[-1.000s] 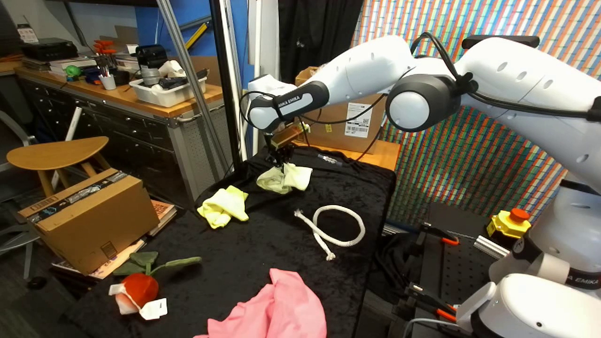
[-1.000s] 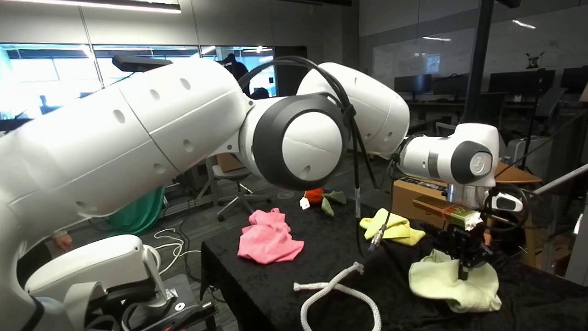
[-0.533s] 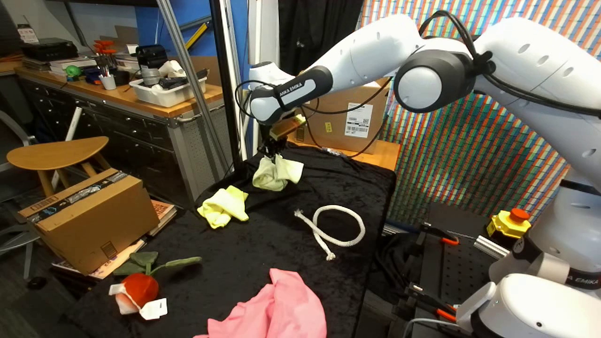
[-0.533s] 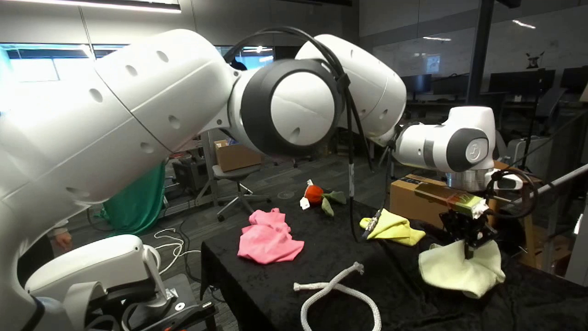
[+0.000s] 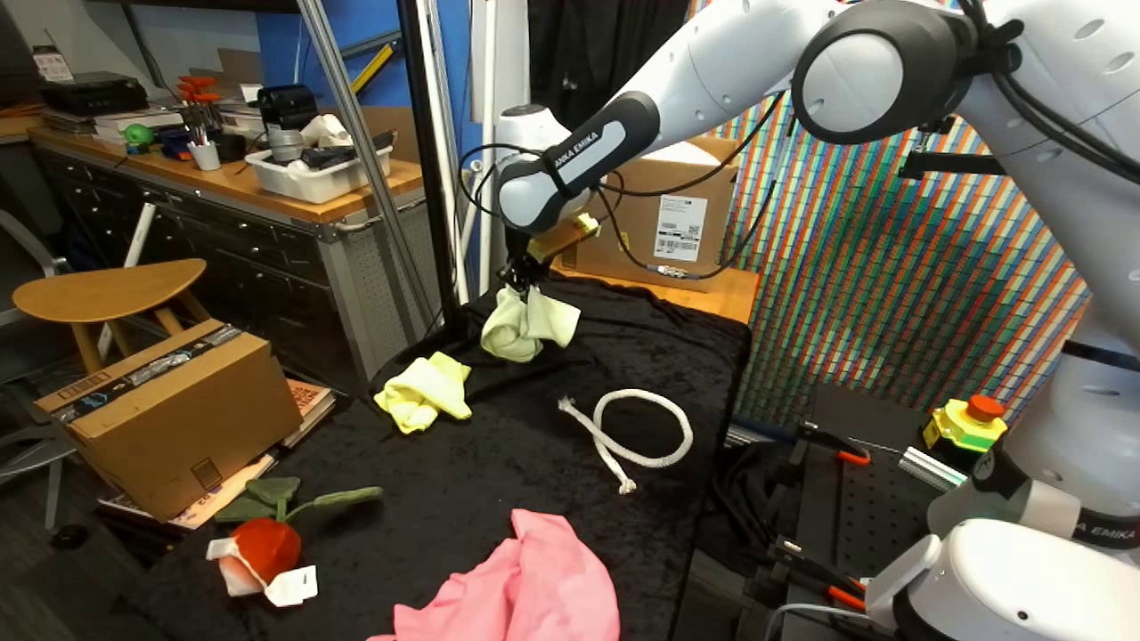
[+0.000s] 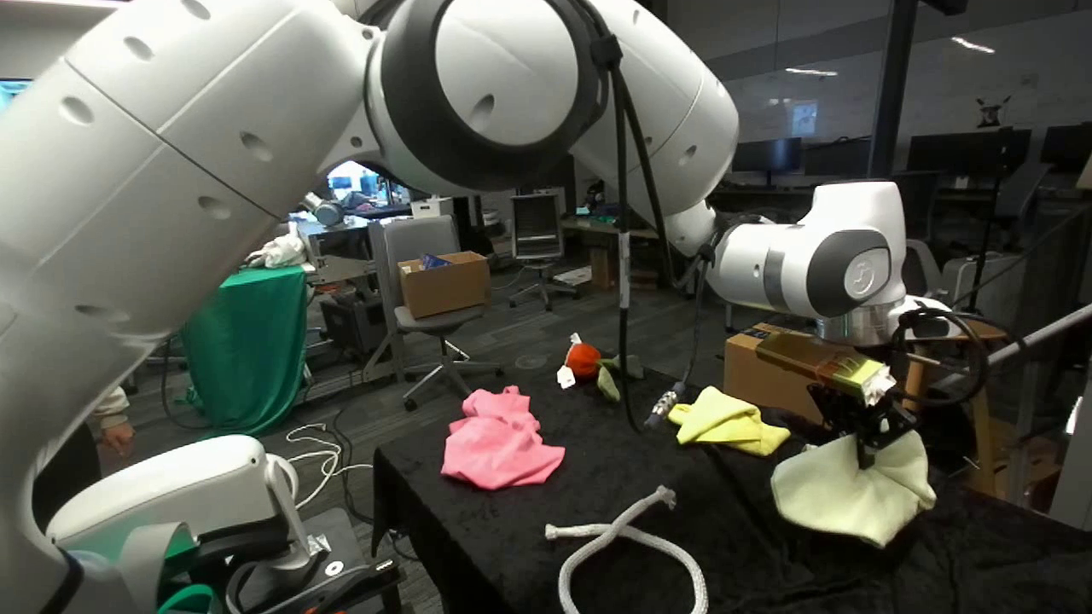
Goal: Put all the items on the table in one place
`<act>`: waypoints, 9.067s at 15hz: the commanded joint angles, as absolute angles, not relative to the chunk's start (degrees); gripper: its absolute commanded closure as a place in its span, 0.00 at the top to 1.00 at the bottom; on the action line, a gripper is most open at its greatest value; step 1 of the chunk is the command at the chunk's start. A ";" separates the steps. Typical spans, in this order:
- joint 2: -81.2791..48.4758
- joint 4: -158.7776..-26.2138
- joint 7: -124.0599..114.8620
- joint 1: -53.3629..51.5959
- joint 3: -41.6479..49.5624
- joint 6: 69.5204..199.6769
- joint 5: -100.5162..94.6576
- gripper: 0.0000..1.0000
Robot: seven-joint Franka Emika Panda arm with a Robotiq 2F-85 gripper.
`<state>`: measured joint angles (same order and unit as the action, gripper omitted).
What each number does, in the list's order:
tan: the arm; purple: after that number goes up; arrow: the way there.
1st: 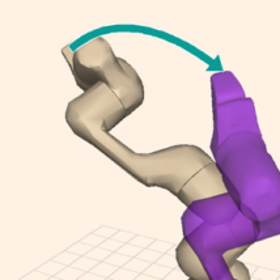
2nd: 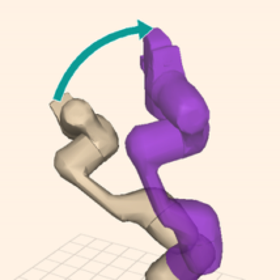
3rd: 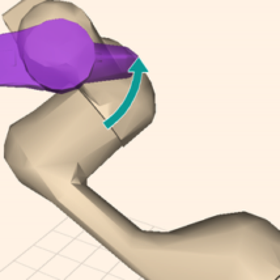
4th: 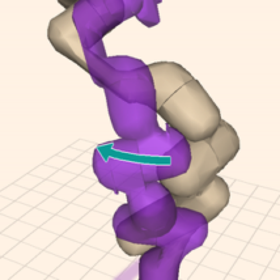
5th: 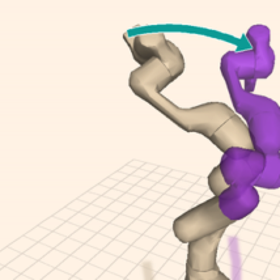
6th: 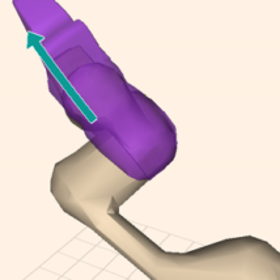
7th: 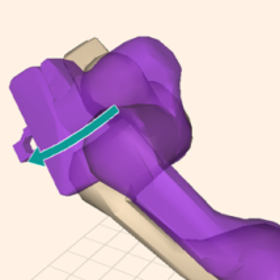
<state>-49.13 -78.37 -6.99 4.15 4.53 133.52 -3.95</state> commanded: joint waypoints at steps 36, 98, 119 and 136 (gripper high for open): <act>22.23 -154.80 23.27 -6.11 -2.07 141.61 -7.80 0.47; -48.15 -77.67 -22.12 -29.46 -8.95 139.86 -25.37 1.00; -63.97 -53.53 -20.55 -35.72 0.53 128.30 -21.23 1.00; -70.26 -45.68 -18.21 -34.32 -3.60 124.91 -20.72 1.00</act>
<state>-68.69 -49.59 -20.51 -34.29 -3.01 128.71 -21.32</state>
